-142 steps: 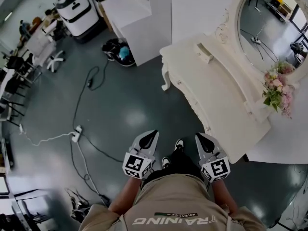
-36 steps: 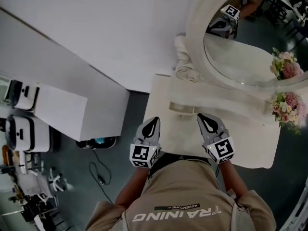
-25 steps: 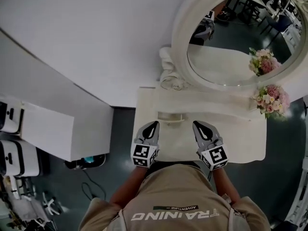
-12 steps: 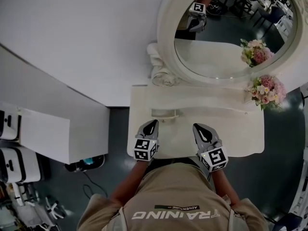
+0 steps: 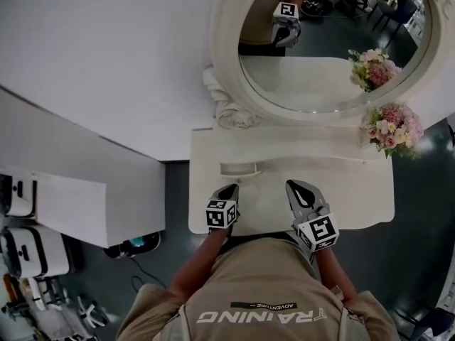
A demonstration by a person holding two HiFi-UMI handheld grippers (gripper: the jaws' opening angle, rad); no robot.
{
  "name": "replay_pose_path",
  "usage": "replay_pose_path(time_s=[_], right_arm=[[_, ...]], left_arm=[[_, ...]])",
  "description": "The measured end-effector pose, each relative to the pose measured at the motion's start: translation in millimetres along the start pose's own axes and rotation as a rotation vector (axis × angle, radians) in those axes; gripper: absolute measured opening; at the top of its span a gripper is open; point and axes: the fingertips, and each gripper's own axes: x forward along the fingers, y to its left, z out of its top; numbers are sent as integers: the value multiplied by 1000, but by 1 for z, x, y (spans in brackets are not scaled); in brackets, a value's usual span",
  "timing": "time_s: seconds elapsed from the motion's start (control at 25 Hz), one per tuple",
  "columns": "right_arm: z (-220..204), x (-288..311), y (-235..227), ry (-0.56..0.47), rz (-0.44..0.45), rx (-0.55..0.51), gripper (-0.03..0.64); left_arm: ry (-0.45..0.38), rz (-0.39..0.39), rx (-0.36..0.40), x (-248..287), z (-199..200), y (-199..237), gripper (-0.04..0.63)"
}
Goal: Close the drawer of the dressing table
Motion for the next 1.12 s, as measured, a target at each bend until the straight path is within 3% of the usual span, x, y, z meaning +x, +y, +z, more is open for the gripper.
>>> replay_pose_path(time_s=[0.2,0.6,1.12], right_arm=[[-3,-1,-13,15,-12,5,2],[-3,16,-17,35,32,14,2],[4,40,-12,50,97,-10,2]], left_arm=[[80,3,-10,18,-18,3,18],[156,12,-38,38,-29,6,18],[166,16,-59,43,-28,10,18]])
